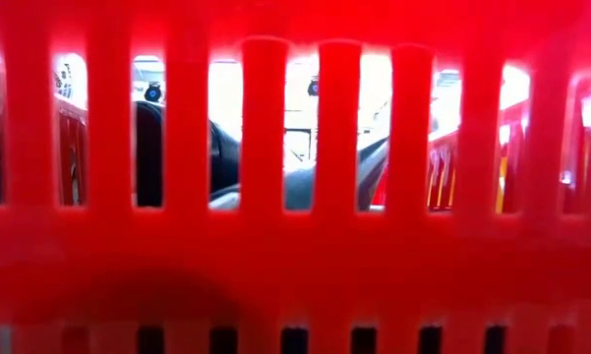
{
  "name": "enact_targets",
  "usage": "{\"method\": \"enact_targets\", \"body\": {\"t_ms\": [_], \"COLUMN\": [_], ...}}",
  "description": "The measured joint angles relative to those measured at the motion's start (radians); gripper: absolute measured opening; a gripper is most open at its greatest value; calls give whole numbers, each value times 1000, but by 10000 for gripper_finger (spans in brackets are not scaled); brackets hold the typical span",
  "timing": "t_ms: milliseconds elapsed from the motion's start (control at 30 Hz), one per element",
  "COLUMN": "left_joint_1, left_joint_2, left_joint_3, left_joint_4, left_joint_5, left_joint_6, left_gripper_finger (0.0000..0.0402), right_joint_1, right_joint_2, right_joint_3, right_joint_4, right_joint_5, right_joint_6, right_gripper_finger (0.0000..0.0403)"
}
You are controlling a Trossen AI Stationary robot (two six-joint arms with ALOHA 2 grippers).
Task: Pick & Place Travel size toiletries
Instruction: Return to Home Position
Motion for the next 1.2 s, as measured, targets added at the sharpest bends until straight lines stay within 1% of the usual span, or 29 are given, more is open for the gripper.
{"method": "enact_targets", "body": {"t_ms": [233,433,533,633,767,833,967,1200], "left_joint_1": [0,0,0,0,0,0,0,0], "left_joint_2": [-74,-150,-172,-232,-299,-303,-302,-300], "left_joint_3": [0,0,0,-2,2,-5,-54,-275], "left_joint_4": [-74,-85,-89,-95,-83,-84,-57,192], "left_joint_5": [-5,-20,-52,-91,-90,-90,-90,-89], "left_joint_6": [16,29,29,10,-8,-35,-49,-50], "left_gripper_finger": [152,152,152,152,152,152,152,152], "right_joint_1": [0,1,1,1,1,1,1,1], "right_joint_2": [0,0,0,0,0,0,0,0], "right_joint_3": [0,0,0,0,0,0,0,0], "right_joint_4": [0,0,0,0,0,1,2,2], "right_joint_5": [1,-2,-2,-3,-3,-3,-3,-3], "right_joint_6": [10,12,13,13,13,12,11,11], "right_gripper_finger": [4,4,4,4,4,4,4,4]}}
